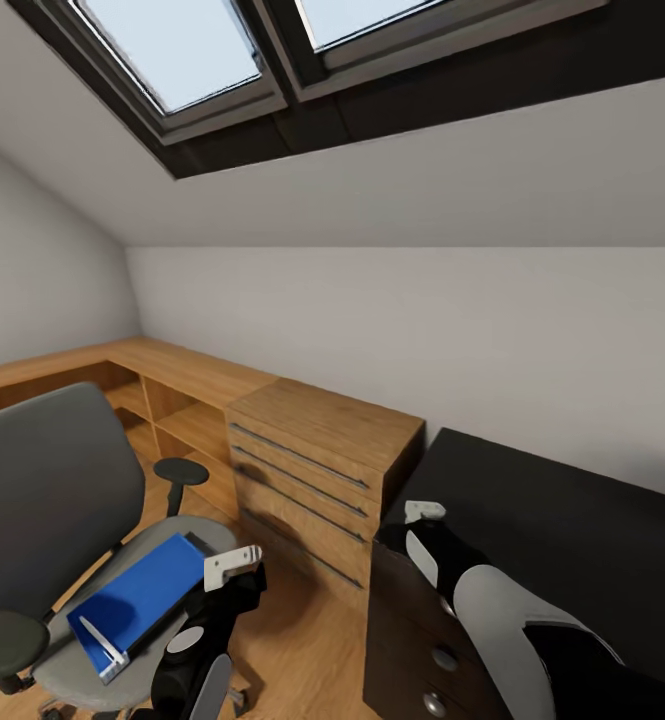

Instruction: In the bedroom, organize the workspace by keeping the computer under the desk, ensuring the monitor is on the desk, placing the keyboard on the desk next to the monitor, placing the mouse on the desk next to the keyboard, moving the folder from the swivel chair onto the desk next to the mouse, stacking the notebook on top of the folder with the pen on top of the notebook, and positioning the swivel chair next to the desk.

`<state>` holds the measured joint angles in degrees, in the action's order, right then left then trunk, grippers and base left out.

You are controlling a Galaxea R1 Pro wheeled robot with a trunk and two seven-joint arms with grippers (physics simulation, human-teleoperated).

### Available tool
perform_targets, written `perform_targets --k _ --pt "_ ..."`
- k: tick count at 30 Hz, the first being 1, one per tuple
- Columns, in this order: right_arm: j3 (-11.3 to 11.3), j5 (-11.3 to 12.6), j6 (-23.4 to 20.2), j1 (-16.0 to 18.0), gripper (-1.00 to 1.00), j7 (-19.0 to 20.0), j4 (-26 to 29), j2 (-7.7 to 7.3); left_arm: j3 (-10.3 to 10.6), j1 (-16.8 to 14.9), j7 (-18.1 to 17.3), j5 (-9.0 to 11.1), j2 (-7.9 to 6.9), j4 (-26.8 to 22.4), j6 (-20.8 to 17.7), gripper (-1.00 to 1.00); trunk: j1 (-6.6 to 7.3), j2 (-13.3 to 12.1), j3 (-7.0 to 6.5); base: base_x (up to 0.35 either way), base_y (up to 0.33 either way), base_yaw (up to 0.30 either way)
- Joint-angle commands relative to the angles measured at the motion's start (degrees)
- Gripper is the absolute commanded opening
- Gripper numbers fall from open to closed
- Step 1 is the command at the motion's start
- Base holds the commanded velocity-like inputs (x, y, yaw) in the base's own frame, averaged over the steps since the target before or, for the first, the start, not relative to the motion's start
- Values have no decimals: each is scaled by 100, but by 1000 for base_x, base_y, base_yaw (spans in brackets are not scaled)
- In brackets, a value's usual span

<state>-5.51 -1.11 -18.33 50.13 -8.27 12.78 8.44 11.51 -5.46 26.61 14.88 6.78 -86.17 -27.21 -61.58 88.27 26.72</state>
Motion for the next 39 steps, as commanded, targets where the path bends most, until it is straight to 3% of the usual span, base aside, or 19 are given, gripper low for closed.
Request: perform_targets --k 1,18,38,39 --pt "-55 75 -21 -4 -100 -10 -11 4 10 -5 54 59 -2 -5 -12 100 0 3 10 0 0 103" --pt "-55 -99 -21 -4 -100 -26 19 -44 9 -7 54 64 -9 -5 -12 100 0 3 14 26 -7 13" --pt "-55 -118 -41 -4 -100 -42 23 -71 13 -5 54 59 -10 -5 -12 100 0 3 14 18 -6 0" --pt "-55 -118 -44 -4 100 -46 23 -71 15 -6 54 59 -10 -5 -12 100 0 3 14 0 0 0"
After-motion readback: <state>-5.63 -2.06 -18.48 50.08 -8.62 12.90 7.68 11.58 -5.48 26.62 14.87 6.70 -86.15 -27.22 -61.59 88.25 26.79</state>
